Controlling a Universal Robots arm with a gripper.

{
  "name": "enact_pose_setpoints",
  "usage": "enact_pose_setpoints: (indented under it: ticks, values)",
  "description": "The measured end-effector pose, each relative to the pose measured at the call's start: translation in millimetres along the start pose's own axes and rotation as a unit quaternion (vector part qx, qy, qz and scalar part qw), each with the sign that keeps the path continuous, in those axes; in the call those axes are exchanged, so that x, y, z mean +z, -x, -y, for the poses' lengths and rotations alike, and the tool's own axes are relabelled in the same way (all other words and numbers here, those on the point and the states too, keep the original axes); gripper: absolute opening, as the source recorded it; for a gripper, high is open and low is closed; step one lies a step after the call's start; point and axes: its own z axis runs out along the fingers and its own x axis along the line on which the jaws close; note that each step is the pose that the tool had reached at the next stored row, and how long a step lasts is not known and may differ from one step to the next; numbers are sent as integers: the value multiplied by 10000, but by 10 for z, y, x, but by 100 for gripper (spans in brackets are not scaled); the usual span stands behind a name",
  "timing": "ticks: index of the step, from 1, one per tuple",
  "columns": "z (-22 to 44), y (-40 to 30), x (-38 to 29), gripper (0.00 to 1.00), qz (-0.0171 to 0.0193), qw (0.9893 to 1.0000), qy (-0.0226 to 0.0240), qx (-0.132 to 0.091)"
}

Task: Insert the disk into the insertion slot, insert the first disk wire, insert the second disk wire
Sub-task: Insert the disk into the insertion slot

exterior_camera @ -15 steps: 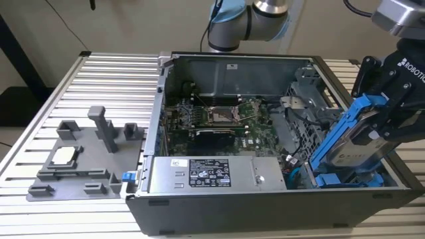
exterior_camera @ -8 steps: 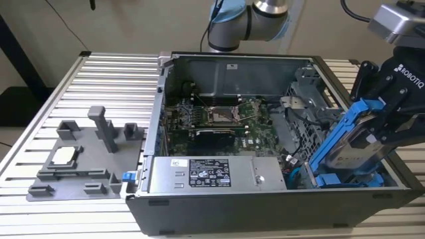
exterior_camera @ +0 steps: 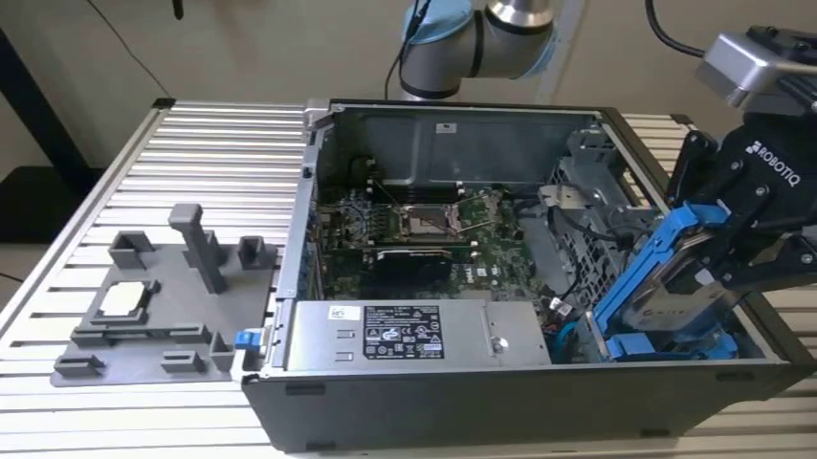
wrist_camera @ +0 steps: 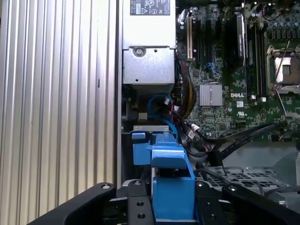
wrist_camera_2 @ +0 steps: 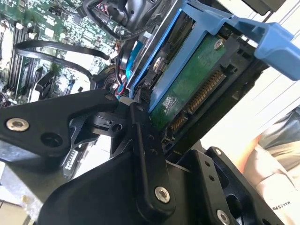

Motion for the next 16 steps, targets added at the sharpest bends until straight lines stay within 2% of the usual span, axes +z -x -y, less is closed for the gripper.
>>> enact_pose_setpoints:
  ticks: [13, 16]
  values:
    - [10, 1, 236, 33, -1, 10000, -8, -7]
    - [9, 2, 249, 33, -3, 10000, -9, -7]
